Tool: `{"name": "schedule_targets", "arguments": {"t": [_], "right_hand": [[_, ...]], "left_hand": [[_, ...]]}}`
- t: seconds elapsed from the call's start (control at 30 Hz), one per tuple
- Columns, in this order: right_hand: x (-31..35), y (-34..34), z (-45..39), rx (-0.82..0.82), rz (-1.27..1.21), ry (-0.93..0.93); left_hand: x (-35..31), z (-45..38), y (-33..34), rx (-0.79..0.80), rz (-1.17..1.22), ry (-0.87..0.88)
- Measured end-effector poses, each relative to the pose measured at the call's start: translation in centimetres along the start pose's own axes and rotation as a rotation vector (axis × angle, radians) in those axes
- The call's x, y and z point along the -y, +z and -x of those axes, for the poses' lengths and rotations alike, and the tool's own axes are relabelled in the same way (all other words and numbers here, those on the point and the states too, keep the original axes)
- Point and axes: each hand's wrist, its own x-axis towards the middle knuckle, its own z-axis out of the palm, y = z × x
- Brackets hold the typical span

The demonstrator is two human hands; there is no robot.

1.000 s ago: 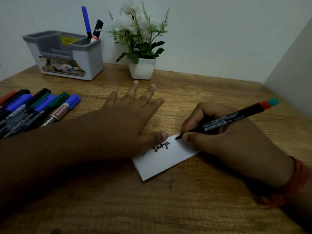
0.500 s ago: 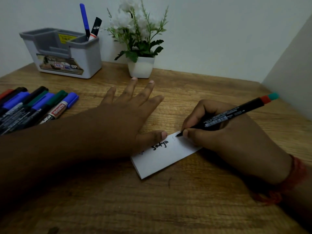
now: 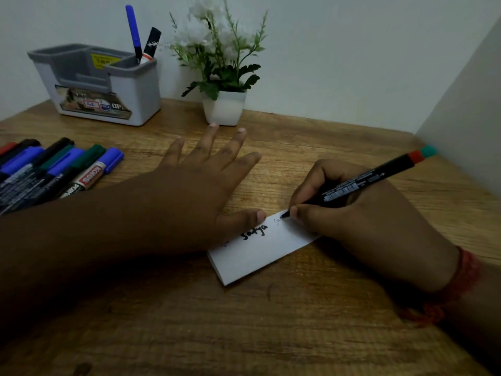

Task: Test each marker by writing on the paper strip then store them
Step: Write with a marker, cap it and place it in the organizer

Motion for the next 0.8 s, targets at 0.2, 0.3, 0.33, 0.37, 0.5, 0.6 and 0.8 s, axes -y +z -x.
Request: {"name": "schedule_targets", "arguments": {"t": [0.2,0.3,0.33,0.37,0.5,0.6,0.8], "right_hand": [[-0.1,0.0,0.07,-0.01,0.009,0.006],[-0.09,-0.03,0.05,-0.011,-0.011,-0.001],[-0.08,-0.02,0.04,-0.006,-0.009,-0.005],[-0.07,-0.01,0.01,0.002,-0.002,-0.008],[-0.22,0.0,-0.02,-0.008,0.012,-0.002],[-0.29,-0.02,-0.06,-0.014,0.016,-0.003],[-0.33,-0.01,-0.1,-0.027,0.028,0.008]], "left_hand": [[-0.06,-0.01,-0.12,0.013,-0.008,-0.001],[-0.13,0.06,-0.2,0.01,-0.007,-0.001],[-0.19,0.05,-0.23,0.01,-0.009,-0.001],[-0.21,0.06,-0.26,0.013,-0.011,-0.002],[-0.2,0.04,-0.28,0.026,-0.01,-0.002],[-0.18,0.02,-0.25,0.026,-0.016,-0.005],[-0.16,0.02,-0.29,0.021,-0.023,-0.006]]}}
